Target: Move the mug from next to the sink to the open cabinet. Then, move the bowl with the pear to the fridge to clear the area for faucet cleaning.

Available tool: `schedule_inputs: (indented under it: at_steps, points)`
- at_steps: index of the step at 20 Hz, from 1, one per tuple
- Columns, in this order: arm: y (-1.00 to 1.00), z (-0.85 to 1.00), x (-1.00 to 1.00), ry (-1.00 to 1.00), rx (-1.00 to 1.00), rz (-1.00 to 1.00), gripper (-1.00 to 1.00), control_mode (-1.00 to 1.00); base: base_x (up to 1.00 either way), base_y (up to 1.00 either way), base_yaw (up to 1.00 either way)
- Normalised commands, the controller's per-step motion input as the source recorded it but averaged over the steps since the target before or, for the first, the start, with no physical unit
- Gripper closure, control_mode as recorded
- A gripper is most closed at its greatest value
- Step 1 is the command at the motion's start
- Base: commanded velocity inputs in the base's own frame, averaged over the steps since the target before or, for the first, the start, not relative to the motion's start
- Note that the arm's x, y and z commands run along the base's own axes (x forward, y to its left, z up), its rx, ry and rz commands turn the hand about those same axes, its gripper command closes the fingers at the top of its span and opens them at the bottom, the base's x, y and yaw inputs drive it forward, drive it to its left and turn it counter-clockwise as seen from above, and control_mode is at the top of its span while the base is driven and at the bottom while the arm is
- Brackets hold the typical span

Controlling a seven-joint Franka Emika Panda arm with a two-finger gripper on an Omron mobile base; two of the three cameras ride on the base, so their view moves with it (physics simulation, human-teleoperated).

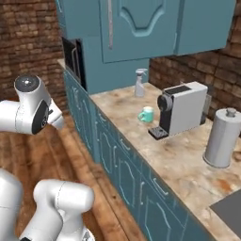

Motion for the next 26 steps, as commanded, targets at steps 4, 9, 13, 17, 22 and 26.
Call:
schedule_inputs:
  at_steps: [4,9,13,17,22,26]
  points:
    - [0.00,0.00,0.00,0.00,0.00,0.00,-1.00,1.00,1.00,0.99,-0.34]
    - [0.00,0.00,0.00,0.00,0.00,0.00,-1.00,1.00,1.00,0.85,-0.52]
    - [0.00,0.00,0.00,0.00,0.00,0.00,-1.00,1.00,1.00,0.80,-0.59]
    - [0.00,0.00,0.00,0.00,0.00,0.00,-1.00,1.00,0.64,0.43,-0.76]
    - [0.00,0.00,0.00,0.00,0.00,0.00,-1.00,1.00,0.44,0.13,-0.81]
    - [0.00,0.00,0.00,0.00,0.00,0.00,-1.00,1.00,0.66,0.24,-0.69]
